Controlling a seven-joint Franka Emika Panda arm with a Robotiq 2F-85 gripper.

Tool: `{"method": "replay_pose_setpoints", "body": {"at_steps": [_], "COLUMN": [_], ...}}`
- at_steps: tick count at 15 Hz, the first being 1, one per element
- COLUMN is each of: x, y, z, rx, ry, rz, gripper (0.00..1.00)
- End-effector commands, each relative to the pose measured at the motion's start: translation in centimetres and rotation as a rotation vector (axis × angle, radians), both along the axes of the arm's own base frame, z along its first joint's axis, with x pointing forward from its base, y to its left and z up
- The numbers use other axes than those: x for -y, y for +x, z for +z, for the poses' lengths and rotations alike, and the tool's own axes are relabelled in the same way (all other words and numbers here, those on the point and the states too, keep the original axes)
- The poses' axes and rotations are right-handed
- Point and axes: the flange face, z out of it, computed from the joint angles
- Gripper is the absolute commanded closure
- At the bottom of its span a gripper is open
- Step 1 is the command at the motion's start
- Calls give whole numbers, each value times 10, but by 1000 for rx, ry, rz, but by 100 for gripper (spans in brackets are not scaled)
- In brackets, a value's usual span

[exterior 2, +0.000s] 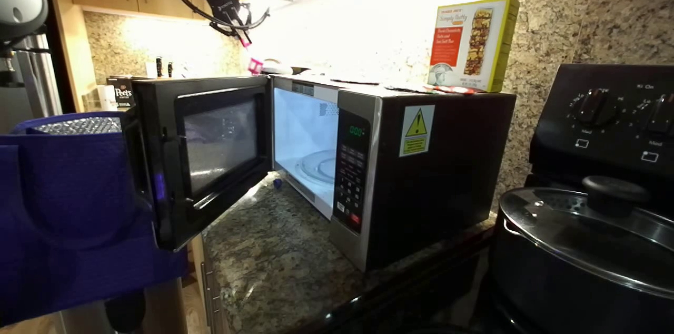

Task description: Put the pink bottle in the blue bag

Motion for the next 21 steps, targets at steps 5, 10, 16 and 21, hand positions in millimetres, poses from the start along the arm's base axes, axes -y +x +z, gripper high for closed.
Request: {"method": "replay_pose_setpoints", "body": {"at_steps": [5,10,16,21], "x": [-78,-91,-90,-111], "y": [-56,-62,-64,-111], "z": [17,12,17,52], "rx": [112,101,109,143], "ry": [109,102,96,145], "rz": [-178,-131,-131,-245], "gripper": [90,84,90,90]}}
